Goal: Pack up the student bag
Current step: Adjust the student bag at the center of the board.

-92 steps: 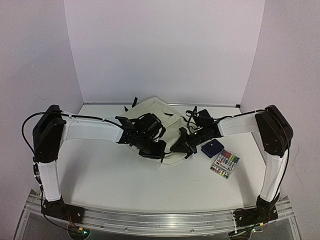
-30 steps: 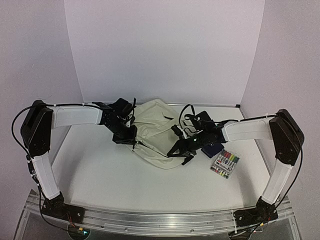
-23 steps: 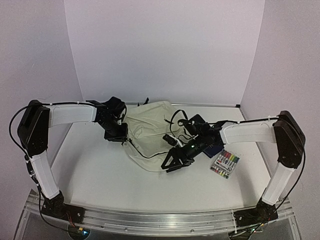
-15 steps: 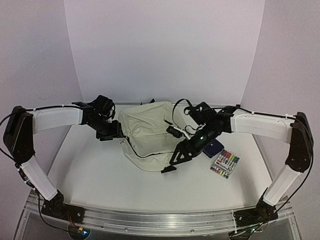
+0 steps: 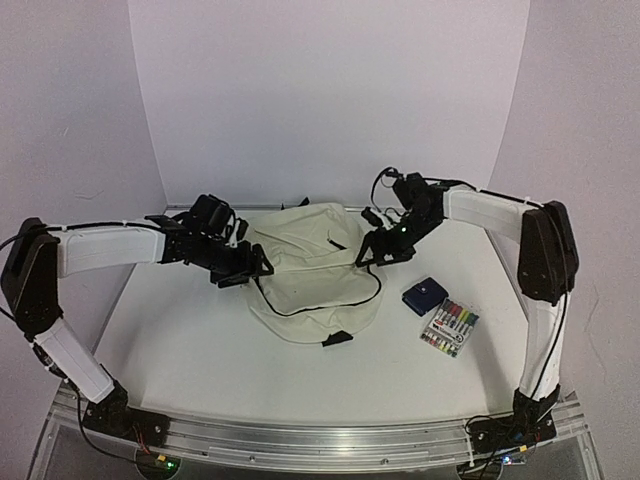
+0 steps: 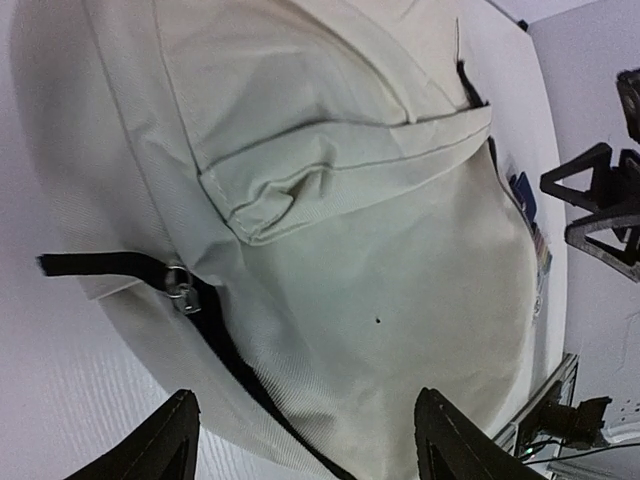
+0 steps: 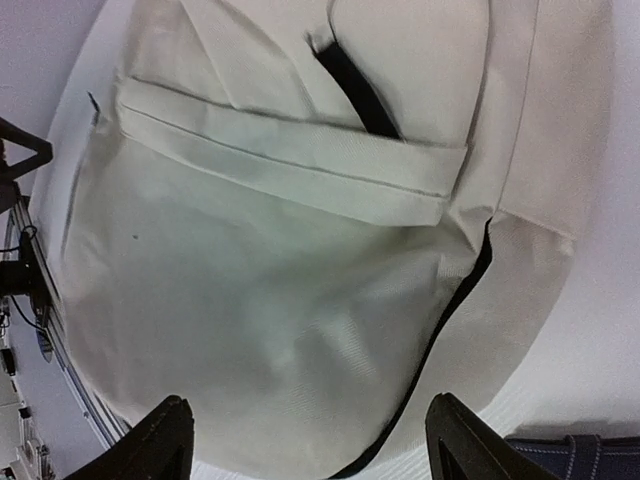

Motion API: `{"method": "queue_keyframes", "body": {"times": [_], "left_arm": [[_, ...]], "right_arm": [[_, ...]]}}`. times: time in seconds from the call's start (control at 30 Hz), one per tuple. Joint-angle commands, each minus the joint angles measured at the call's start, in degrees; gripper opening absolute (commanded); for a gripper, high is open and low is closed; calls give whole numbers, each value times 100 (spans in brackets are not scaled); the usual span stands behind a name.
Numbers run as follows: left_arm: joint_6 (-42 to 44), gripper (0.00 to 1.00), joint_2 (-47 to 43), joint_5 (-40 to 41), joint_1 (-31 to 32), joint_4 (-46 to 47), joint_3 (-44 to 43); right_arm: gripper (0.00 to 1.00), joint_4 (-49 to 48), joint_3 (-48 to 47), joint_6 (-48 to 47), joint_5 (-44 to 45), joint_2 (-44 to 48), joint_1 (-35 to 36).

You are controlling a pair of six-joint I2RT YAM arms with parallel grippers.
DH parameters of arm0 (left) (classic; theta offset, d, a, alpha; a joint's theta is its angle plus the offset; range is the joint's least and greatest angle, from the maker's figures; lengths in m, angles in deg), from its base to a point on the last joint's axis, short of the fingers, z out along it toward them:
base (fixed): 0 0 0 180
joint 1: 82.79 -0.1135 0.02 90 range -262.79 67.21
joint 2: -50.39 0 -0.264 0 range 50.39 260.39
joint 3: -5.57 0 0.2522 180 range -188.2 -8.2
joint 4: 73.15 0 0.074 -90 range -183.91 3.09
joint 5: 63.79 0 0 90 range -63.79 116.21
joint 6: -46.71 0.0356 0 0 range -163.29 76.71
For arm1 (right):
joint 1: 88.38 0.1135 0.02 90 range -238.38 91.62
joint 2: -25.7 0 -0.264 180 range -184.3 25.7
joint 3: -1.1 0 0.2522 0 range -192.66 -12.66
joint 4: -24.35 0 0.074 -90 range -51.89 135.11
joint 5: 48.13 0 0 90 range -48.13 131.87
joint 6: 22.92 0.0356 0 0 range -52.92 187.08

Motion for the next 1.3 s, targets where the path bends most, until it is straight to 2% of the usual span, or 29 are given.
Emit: {"method": "queue_keyframes", "body": {"times": [0.0, 0.07, 0.27, 0.37, 0.47, 0.57, 0.7, 0.77, 0.87, 0.93, 1.03, 1.1, 1.27], "left_arm": [[-75, 70, 642, -42, 290, 87, -46], [-134, 64, 759, 123, 296, -92, -21], [-408, 38, 648, 829, 255, -777, 112], [-487, 33, 650, 962, 220, -846, 176], [-484, 32, 650, 1004, 185, -813, 219], [-422, 35, 554, 1234, 118, -986, 186], [-350, 52, 33, 1551, -10, -1083, 235], [-340, 62, -498, 1295, -7, -741, 419], [-229, 71, -1016, 705, 187, -91, 652], [-112, 76, -1003, 894, 556, -197, 490], [-77, 77, -588, 1216, 916, -637, 44], [-112, 77, -390, 1215, 1043, -601, -36], [-195, 78, 95, 994, 1192, -387, -152]], "right_arm": [[75, 196, 86, 68, -146, -457, 83], [69, 185, 336, 68, -261, -501, 83], [57, -111, 1285, 292, -926, -160, 394], [53, -267, 1719, 247, -1147, -18, 876], [53, -356, 2009, 169, -1279, 60, 1402], [53, -413, 2179, -15, -1460, 258, 1818], [60, -371, 1939, -102, -1503, 732, 1880], [67, -355, 1665, -138, -1423, 947, 1642], [76, -330, 1240, -78, -1616, 1099, 1035], [81, -333, 924, 46, -1829, 1017, 586], [85, -375, 482, 430, -1346, 684, 77], [85, -396, 263, 541, -623, 357, -15], [86, -467, -260, 703, 196, -567, -76]]}}
